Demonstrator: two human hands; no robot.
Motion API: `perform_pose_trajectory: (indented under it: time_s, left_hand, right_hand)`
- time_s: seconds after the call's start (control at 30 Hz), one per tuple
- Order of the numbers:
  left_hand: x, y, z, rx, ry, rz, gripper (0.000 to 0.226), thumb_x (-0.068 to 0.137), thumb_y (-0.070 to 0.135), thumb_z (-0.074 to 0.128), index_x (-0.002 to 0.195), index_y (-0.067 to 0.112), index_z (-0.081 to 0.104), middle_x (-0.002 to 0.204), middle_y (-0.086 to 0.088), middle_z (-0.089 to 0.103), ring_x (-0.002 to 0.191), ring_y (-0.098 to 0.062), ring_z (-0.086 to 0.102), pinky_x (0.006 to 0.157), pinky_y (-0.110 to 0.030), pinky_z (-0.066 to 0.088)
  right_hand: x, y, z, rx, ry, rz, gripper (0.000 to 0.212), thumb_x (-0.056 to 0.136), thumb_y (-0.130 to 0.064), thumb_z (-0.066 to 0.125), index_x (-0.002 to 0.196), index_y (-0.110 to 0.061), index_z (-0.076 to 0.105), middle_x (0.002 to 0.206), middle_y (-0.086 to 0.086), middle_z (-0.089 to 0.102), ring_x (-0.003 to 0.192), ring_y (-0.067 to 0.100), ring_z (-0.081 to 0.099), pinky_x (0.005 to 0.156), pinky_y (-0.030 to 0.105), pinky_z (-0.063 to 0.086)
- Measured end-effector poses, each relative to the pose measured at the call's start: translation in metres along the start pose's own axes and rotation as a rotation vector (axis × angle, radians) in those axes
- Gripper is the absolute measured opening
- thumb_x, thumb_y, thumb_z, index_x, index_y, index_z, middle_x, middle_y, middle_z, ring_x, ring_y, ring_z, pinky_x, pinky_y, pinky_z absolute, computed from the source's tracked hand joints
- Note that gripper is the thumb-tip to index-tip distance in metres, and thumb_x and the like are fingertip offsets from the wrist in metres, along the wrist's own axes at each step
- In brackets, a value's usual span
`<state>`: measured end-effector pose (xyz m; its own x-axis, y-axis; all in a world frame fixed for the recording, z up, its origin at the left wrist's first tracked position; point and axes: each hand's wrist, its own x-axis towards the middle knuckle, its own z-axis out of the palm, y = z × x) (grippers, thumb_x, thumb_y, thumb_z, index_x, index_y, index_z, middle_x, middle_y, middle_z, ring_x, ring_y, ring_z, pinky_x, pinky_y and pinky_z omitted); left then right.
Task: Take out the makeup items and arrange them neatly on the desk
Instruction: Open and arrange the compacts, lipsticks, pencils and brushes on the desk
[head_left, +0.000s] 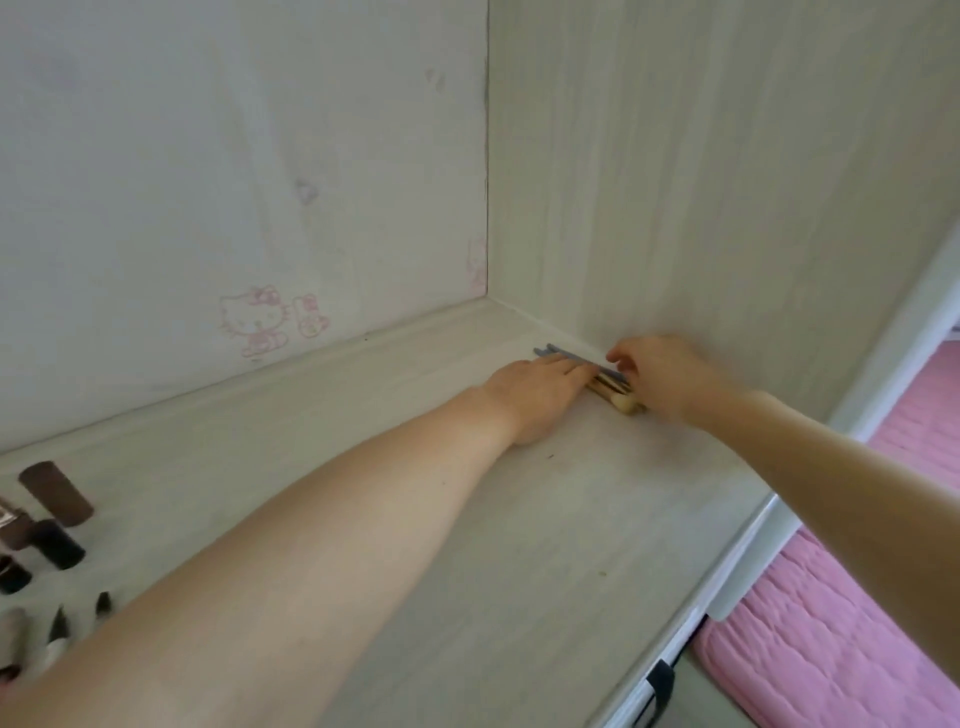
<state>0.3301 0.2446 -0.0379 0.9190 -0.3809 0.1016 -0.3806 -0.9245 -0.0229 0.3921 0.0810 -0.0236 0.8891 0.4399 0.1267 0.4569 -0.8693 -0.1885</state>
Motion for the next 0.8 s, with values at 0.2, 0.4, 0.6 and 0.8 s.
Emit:
perform_pose_trajectory:
  time_s: [0.2, 0.4, 0.6, 0.8]
  left_hand:
    - [-0.005, -0.005, 0.002, 0.031, 0.03, 0.02, 0.043, 0.097, 0.006, 0.034, 0.138, 0.016, 0.041, 0.139, -0.006, 0.042, 0.123, -0.028, 0.046, 0.092, -0.041, 0.046]
    - [-0.014, -0.01, 0.002, 0.109, 0.102, 0.067, 0.024, 0.099, 0.007, 0.036, 0.119, 0.011, 0.049, 0.124, -0.009, 0.048, 0.115, -0.025, 0.046, 0.082, -0.034, 0.042]
    - [-0.015, -0.011, -0.007, 0.087, 0.099, 0.086, 0.026, 0.094, 0.001, 0.04, 0.118, 0.012, 0.043, 0.116, -0.01, 0.051, 0.107, -0.025, 0.046, 0.074, -0.03, 0.037]
    - [-0.009, -0.014, -0.006, 0.22, 0.178, 0.04, 0.034, 0.091, -0.006, 0.036, 0.114, 0.016, 0.045, 0.105, -0.004, 0.047, 0.089, -0.022, 0.042, 0.075, -0.034, 0.024]
  right_hand:
    - [0.004, 0.007, 0.003, 0.084, 0.013, 0.011, 0.028, 0.085, -0.012, 0.067, 0.113, -0.009, 0.067, 0.107, 0.011, 0.069, 0.1, 0.025, 0.063, 0.09, 0.03, 0.048]
    - [0.0, 0.006, -0.002, 0.121, -0.055, 0.082, 0.031, 0.084, -0.018, 0.071, 0.114, -0.01, 0.066, 0.105, 0.007, 0.067, 0.078, 0.015, 0.053, 0.055, 0.016, 0.042]
    - [-0.002, 0.004, -0.011, 0.087, -0.057, 0.107, 0.014, 0.087, -0.016, 0.063, 0.095, -0.009, 0.072, 0.09, 0.01, 0.071, 0.079, 0.022, 0.064, 0.062, 0.019, 0.042]
    - [0.001, -0.002, -0.014, 0.264, -0.135, 0.194, 0.018, 0.088, -0.007, 0.056, 0.089, 0.005, 0.069, 0.085, 0.02, 0.072, 0.08, 0.033, 0.07, 0.079, 0.04, 0.057]
